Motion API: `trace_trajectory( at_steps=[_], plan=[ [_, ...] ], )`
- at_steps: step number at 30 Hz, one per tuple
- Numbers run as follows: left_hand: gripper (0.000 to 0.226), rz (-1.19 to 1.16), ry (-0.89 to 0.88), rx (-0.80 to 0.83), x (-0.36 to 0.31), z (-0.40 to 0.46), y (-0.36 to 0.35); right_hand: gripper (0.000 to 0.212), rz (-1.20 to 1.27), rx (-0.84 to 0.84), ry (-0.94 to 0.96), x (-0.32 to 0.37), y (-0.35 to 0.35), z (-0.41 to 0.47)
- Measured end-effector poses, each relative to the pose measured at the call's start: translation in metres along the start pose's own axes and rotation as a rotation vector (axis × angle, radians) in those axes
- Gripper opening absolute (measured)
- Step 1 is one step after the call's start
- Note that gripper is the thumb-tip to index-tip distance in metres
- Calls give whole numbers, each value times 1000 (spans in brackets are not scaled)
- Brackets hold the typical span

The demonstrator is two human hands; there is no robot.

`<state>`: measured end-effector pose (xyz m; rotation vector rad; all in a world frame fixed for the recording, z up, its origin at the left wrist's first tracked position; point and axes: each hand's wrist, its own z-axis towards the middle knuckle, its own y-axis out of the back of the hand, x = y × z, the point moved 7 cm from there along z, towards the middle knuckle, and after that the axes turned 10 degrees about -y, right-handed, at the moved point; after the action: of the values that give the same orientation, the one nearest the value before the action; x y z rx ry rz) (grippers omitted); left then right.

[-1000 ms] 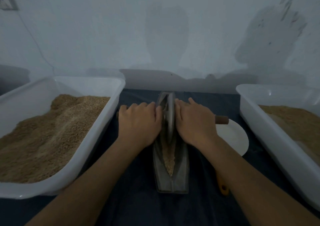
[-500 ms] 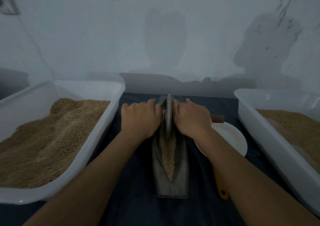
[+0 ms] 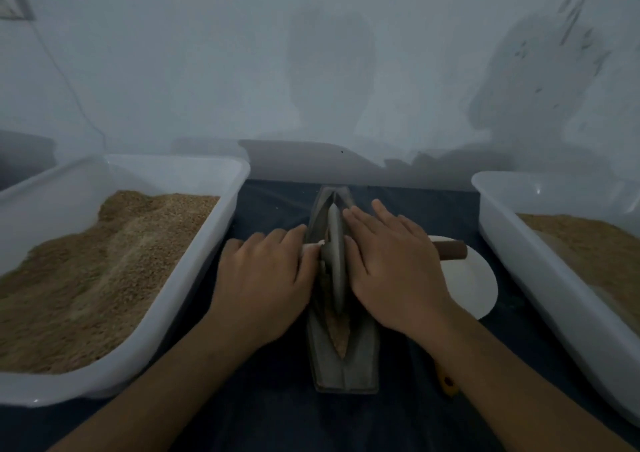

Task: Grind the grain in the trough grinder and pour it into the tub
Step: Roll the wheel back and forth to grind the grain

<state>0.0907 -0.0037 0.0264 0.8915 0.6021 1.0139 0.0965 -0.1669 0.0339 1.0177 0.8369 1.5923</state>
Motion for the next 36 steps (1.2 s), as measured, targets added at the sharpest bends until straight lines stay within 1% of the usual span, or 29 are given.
trace_trajectory(
  at_steps=[3, 7, 9, 12, 14, 17, 18, 20, 23, 26, 29, 30, 32, 34, 36],
  plan=[
    [52, 91, 25, 30, 5, 31, -13, 63, 29, 89, -73, -6, -14, 34],
    [46, 222, 30, 111, 14, 66, -29, 61, 35, 182, -149, -16, -27, 66],
    [45, 203, 23, 108, 15, 64, -29, 58, 39, 196, -122, -17, -27, 66],
    [50, 84, 23, 33, 15, 39, -21, 50, 85, 133, -8, -16, -13, 49],
    [51, 5, 7, -10, 13, 19, -13, 50, 141, 134, 51, -19, -5, 34],
    [51, 7, -41, -38, 8, 6, -6, 55, 146, 180, 64, -28, 1, 22],
    [51, 26, -45, -36, 7, 7, -5, 53, 101, 157, 73, -29, 3, 23],
    [47, 112, -67, 11, 6, 16, -8, 47, -33, 51, 80, -34, 9, 33],
    [29, 254, -108, 83, 7, 38, -20, 38, -89, -33, 0, -44, 8, 58],
    [22, 333, -119, 115, 9, 61, -29, 36, -80, -53, -37, -45, 0, 78],
    [21, 339, -129, 143, 10, 70, -34, 31, -158, 9, -23, -39, -7, 77],
    [19, 341, -138, 146, 8, 69, -34, 33, -175, 12, -14, -39, -8, 74],
    [18, 348, -163, 147, 5, 59, -30, 43, -165, -35, -25, -41, -4, 65],
    [22, 304, -186, 134, 1, 45, -24, 54, -149, -97, -27, -44, -1, 51],
    [29, 300, -217, 103, -5, 30, -17, 56, -137, -130, 23, -43, 0, 35]
  ],
)
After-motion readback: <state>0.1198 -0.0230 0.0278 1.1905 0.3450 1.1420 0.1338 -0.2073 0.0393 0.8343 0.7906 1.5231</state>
